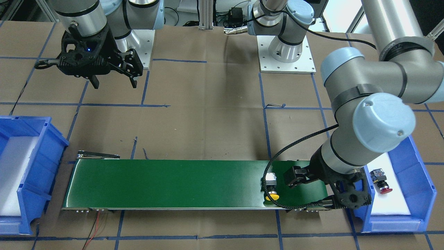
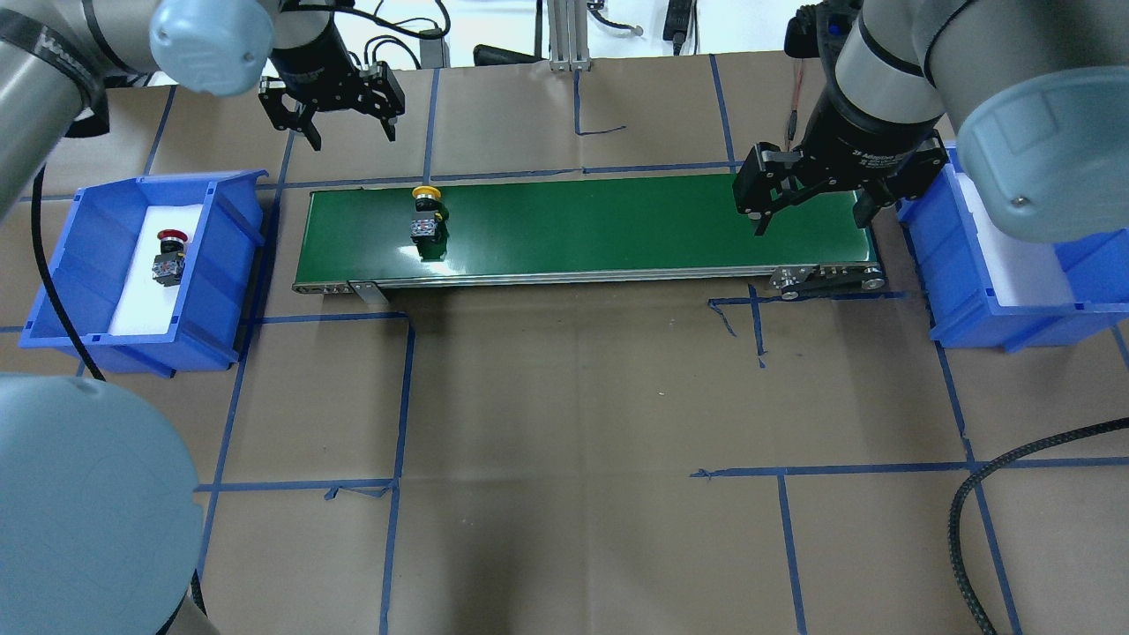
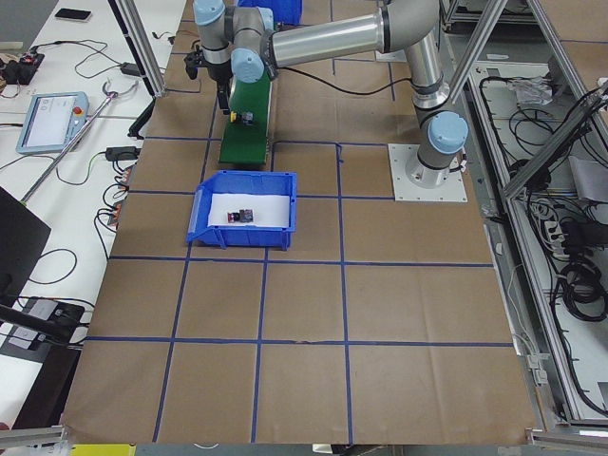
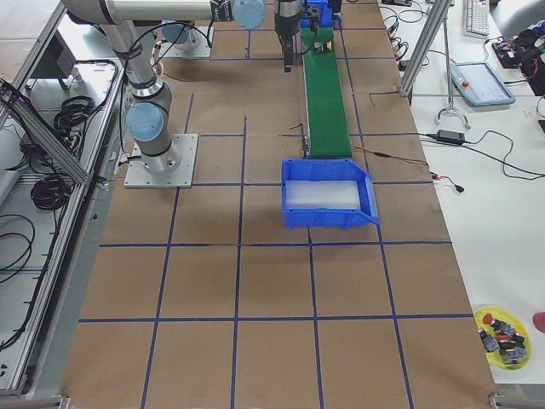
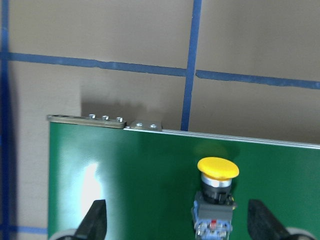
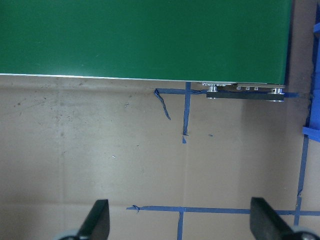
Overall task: Transport two buttons from left to right
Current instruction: 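Move the left gripper back down into the bin over the red button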
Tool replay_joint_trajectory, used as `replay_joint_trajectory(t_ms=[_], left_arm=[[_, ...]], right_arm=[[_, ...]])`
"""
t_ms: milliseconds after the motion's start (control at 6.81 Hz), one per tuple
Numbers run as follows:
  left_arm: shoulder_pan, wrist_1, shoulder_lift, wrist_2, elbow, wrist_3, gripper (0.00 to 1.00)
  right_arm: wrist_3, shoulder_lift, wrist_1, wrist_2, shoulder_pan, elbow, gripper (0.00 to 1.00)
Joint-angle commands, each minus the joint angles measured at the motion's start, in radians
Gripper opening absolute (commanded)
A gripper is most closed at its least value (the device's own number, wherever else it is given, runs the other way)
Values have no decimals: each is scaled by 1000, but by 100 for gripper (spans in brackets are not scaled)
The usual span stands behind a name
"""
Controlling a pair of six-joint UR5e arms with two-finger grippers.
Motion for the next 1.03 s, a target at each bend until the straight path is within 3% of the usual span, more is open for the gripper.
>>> replay_joint_trajectory(t_ms=[0, 882], left_arm=[[35, -123, -42, -3, 159, 66, 100], [345, -120, -94, -1, 171, 563, 100]], right_arm=[[0, 0, 0, 0, 0, 0, 100], [0, 0, -2, -2, 0, 0, 100]])
